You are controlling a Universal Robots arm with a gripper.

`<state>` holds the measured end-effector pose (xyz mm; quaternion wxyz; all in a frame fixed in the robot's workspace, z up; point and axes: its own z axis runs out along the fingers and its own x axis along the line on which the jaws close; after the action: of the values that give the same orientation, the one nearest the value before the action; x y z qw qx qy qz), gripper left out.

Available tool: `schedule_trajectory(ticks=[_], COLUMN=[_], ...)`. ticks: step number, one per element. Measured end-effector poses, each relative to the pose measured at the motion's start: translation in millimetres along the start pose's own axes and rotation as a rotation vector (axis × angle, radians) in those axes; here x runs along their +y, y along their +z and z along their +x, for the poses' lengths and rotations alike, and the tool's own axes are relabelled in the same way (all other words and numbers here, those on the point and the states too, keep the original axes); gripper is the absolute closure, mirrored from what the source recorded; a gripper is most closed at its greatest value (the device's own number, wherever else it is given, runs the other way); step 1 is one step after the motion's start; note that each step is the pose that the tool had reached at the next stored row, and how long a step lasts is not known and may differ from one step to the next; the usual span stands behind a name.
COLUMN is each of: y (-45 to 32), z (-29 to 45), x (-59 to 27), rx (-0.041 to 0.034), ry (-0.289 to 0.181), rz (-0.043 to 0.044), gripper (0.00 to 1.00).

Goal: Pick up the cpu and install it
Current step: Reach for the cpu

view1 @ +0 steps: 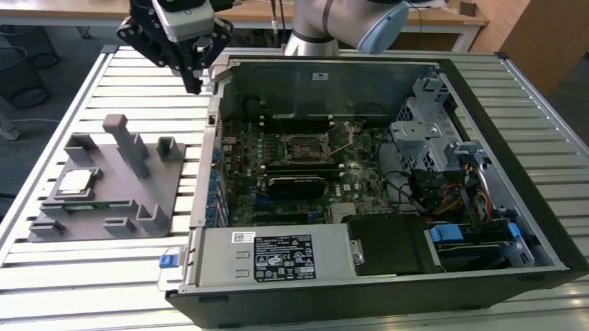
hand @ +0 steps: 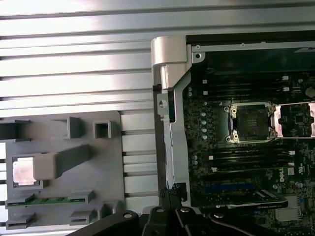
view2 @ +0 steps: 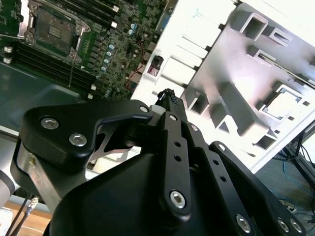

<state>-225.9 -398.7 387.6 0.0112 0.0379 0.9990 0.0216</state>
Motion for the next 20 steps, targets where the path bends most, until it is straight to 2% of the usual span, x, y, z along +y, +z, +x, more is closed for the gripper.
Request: schedule_trajectory(ticks=[20], y=[1.2], z=[22.0], x=[-1.8], rx=[0.0001], ry=[0.000], rz=[0.0000], gripper=[0.89])
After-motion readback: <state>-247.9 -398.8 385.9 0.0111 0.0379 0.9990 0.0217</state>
